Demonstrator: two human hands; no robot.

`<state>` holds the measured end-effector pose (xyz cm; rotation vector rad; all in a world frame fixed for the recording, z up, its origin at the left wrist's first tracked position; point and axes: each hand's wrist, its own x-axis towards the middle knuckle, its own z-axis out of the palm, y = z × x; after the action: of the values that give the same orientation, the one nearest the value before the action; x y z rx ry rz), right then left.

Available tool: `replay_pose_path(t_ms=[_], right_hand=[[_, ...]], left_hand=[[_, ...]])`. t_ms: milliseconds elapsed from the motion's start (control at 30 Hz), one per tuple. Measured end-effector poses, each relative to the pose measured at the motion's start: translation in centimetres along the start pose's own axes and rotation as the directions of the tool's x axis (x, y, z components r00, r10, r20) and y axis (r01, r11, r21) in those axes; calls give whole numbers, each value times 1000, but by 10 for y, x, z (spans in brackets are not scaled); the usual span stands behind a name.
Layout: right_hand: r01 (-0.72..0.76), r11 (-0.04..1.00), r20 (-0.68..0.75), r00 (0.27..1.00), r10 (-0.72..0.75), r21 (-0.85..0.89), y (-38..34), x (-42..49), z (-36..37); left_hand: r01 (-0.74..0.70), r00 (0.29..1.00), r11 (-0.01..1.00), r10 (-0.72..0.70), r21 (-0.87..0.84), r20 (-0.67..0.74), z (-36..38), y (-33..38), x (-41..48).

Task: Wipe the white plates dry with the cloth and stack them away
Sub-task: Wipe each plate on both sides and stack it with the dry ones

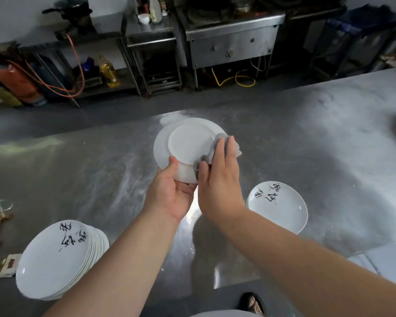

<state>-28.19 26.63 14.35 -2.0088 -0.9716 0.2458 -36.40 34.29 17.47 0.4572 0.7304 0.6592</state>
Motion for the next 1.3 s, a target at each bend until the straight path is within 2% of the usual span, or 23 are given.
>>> replay_pose_path(t_ms=[67, 100, 167, 233, 333, 433, 533, 600, 667, 800, 867, 900, 967, 1000, 1033, 1067, 1100, 1133, 1167, 1200, 1233, 1267, 1300], right_hand=[[86, 996, 23, 996, -86, -25, 5, -27, -5], [81, 997, 29, 996, -81, -3, 14, -33, -11], [-54, 989, 18, 998, 52, 141, 36, -21, -32], [-248, 928, -5, 966, 259, 277, 58, 5, -65], [-440, 860, 76, 897, 436, 259, 96, 27, -124], [-477, 856, 250, 870, 426, 200, 127, 24, -178], [-614, 768, 494, 732, 469, 181, 157, 12, -204], [-697, 688, 532, 668, 520, 203, 181, 6, -207], [-738, 632, 522, 645, 558, 236, 197, 3, -207], [-777, 585, 526, 607, 596, 234, 220, 2, -204], [-783, 552, 513, 611, 603, 286, 230, 5, -205], [-786, 522, 506, 616, 604, 332, 236, 7, -205], [-801, 437, 508, 598, 620, 409, 242, 12, -207], [-802, 411, 501, 593, 630, 433, 243, 14, -207], [-795, 410, 489, 601, 632, 448, 248, 16, -206], [-789, 422, 474, 608, 637, 446, 249, 17, -208], [-777, 423, 461, 621, 633, 467, 255, 18, -208], [-769, 408, 463, 628, 626, 492, 257, 18, -209], [-762, 369, 471, 628, 620, 532, 261, 18, -210], [-757, 354, 482, 633, 605, 549, 261, 18, -211], [-749, 359, 496, 647, 580, 557, 266, 17, -209], [-747, 418, 501, 661, 559, 518, 267, 16, -210], [-742, 485, 500, 671, 548, 464, 268, 15, -210]], left_hand=[[49, 999, 998, -49, 31, 7, 7, -10, 3], [61, 998, 997, -61, 50, 5, 10, -16, 4], [57, 998, 996, -58, 67, 2, 16, -28, 5], [71, 997, 995, -71, 66, 1, 21, -40, 4], [143, 990, 980, -142, 142, -14, 26, -57, 5], [205, 976, 946, -216, 252, 16, 28, -75, 13], [275, 953, 899, -302, 342, 28, 34, -99, 19], [310, 938, 855, -347, 416, 14, 40, -117, 23], [330, 931, 823, -365, 463, -14, 45, -134, 30], [288, 951, 744, -297, 602, -87, 51, -161, 48], [224, 972, 614, -196, 757, -128, 53, -171, 54], [164, 985, 496, -121, 853, -120, 53, -174, 58], [40, 999, 137, -19, 990, -38, 54, -177, 63], [5, 1000, -44, -22, 999, -6, 54, -177, 65], [-7, 999, -138, -54, 990, -1, 54, -177, 66], [-7, 994, -127, -111, 992, -7, 54, -178, 66], [3, 985, -2, -173, 1000, -3, 53, -179, 67], [31, 974, 175, -225, 984, 10, 52, -181, 66], [51, 968, 352, -246, 934, 40, 49, -182, 66], [59, 970, 480, -235, 875, 63, 45, -184, 68], [61, 975, 537, -212, 841, 64, 41, -185, 72], [54, 981, 542, -186, 839, 58, 38, -187, 75], [38, 988, 484, -150, 874, 40, 36, -189, 79]])
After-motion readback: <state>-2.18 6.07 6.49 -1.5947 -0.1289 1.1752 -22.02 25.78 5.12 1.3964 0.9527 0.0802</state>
